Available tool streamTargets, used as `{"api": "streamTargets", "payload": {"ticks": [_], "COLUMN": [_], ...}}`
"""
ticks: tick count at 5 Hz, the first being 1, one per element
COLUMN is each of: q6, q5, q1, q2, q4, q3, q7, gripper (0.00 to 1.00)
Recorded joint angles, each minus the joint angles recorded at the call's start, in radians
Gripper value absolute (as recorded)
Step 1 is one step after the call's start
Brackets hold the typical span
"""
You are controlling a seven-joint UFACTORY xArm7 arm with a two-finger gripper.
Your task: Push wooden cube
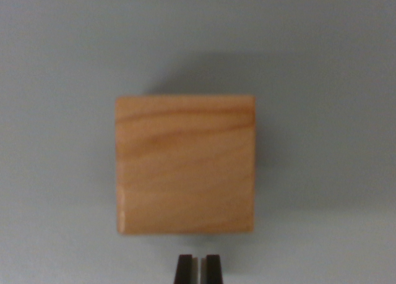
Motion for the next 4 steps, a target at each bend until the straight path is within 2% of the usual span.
{"api": "streamTargets", "payload": {"ticks": [1, 2, 3, 4], "q6": [0.015, 0.015, 0.031, 0.031], "q5": [0.0025, 0.0025, 0.0052, 0.0052], "q1": [0.0008, 0.0008, 0.0018, 0.0018], "q2": [0.026, 0.026, 0.056, 0.056], "q4": [0.041, 0.041, 0.086, 0.086], "q3": [0.002, 0.002, 0.003, 0.003], "q7": [0.0, 0.0, 0.001, 0.001], "gripper": [1.0, 1.0, 1.0, 1.0]}}
